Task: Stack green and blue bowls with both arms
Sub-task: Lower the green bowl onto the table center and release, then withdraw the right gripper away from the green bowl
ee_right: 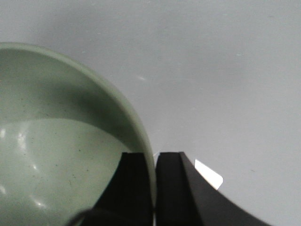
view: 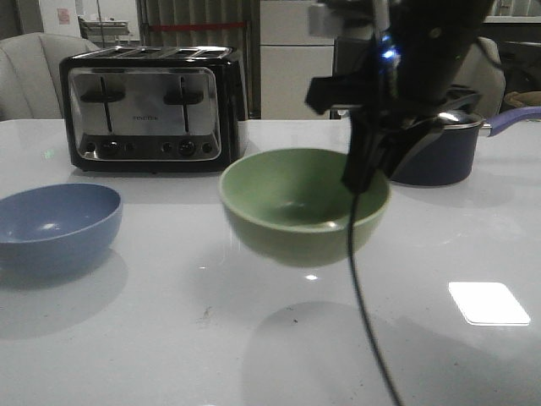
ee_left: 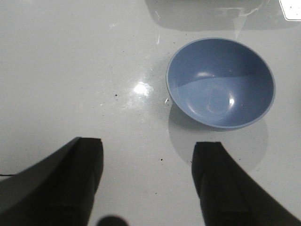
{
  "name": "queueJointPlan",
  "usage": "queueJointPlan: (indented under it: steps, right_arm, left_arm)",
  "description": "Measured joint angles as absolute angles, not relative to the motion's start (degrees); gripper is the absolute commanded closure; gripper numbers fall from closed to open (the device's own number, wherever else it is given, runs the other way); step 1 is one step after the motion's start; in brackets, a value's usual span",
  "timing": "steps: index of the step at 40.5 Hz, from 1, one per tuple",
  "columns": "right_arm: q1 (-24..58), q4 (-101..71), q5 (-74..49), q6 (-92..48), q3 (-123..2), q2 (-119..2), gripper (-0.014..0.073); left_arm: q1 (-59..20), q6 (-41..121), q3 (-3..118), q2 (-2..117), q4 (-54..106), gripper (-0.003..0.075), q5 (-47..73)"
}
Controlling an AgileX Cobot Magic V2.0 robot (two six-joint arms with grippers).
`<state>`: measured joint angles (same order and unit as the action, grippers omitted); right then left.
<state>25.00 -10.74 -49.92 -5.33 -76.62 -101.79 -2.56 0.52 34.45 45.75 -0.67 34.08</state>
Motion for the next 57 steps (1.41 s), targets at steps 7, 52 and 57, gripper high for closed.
queueJointPlan:
  steps: [7, 52, 57]
  right_arm:
    - [27.8, -10.8, -49.2, -5.3, -76.6, -106.7, 0.0503]
    - [27.8, -10.6, -34.8, -12.2, -42.4, -56.2, 0.0127]
    - [27.8, -10.6, -35.6, -12.2, -38.6, -52.5, 0.0127]
  left_arm:
    - [-2.6, 0.5, 34.5, 45.8, -0.7, 0.0245, 34.1]
    - [-2.6, 0.5, 34.5, 45.8, -0.7, 0.0245, 33.0]
    - [-2.6, 0.5, 34.5, 45.8, -0.7, 0.0245, 31.6]
